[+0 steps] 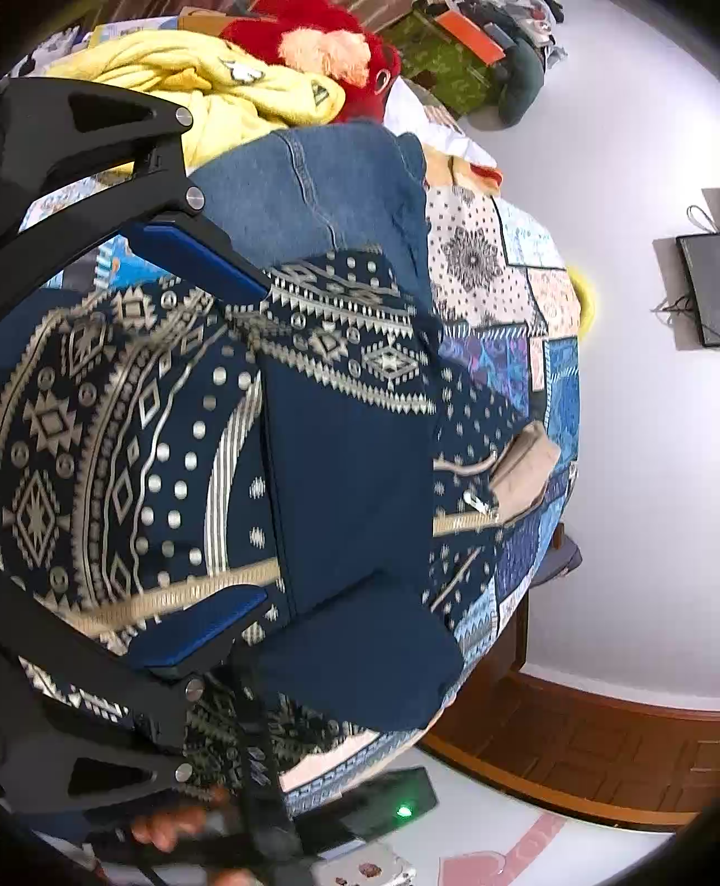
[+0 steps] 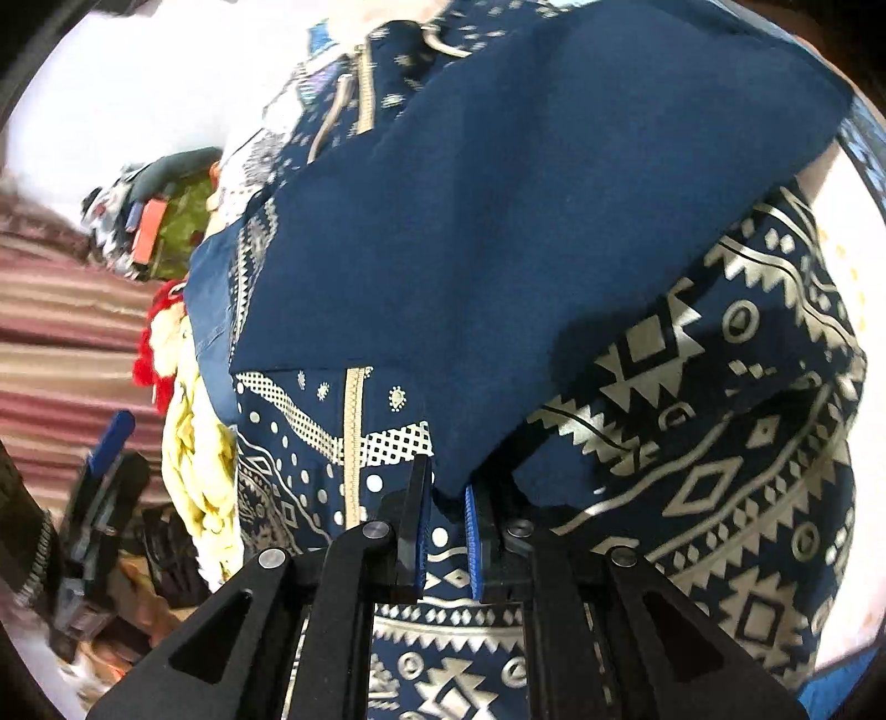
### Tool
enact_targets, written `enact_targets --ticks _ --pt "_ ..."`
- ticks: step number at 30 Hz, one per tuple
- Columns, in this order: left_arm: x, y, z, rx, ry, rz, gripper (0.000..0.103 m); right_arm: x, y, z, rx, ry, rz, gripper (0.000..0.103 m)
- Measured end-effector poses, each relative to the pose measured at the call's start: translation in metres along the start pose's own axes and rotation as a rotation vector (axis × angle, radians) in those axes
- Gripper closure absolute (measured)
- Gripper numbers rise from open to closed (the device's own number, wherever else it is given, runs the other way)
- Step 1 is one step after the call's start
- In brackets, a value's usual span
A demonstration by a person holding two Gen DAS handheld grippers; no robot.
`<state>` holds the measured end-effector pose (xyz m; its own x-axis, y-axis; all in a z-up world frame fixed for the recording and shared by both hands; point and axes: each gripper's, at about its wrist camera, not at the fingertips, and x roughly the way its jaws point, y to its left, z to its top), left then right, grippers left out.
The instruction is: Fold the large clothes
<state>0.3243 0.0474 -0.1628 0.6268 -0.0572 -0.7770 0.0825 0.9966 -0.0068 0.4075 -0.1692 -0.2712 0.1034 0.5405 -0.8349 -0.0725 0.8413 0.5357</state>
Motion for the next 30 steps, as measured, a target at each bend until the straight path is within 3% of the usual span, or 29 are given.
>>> enact_targets --ticks 5,13,21,26,30 --pt "0.009 -0.013 0.000 -0.002 0.047 -0.030 0.001 -0.006 0.009 -0.025 -0.178 -0.129 -0.033 0.096" --pt "0.023 -0.032 0.000 0.001 0.089 -0.062 0.001 -0.023 0.026 -0.060 -0.377 -0.174 -0.193 0.096" --pt "0.021 -0.054 -0.004 0.084 0.091 -0.057 0.001 -0.064 0.013 -0.095 -0.404 -0.276 -0.280 0.096" --pt "0.019 -0.068 -0.002 0.101 0.085 -0.088 0.001 -0.110 0.006 -0.112 -0.407 -0.366 -0.216 0.096" --pt "0.025 -0.085 0.004 0.109 0.099 -0.123 0.001 -0.135 0.005 -0.118 -0.391 -0.413 -0.217 0.096"
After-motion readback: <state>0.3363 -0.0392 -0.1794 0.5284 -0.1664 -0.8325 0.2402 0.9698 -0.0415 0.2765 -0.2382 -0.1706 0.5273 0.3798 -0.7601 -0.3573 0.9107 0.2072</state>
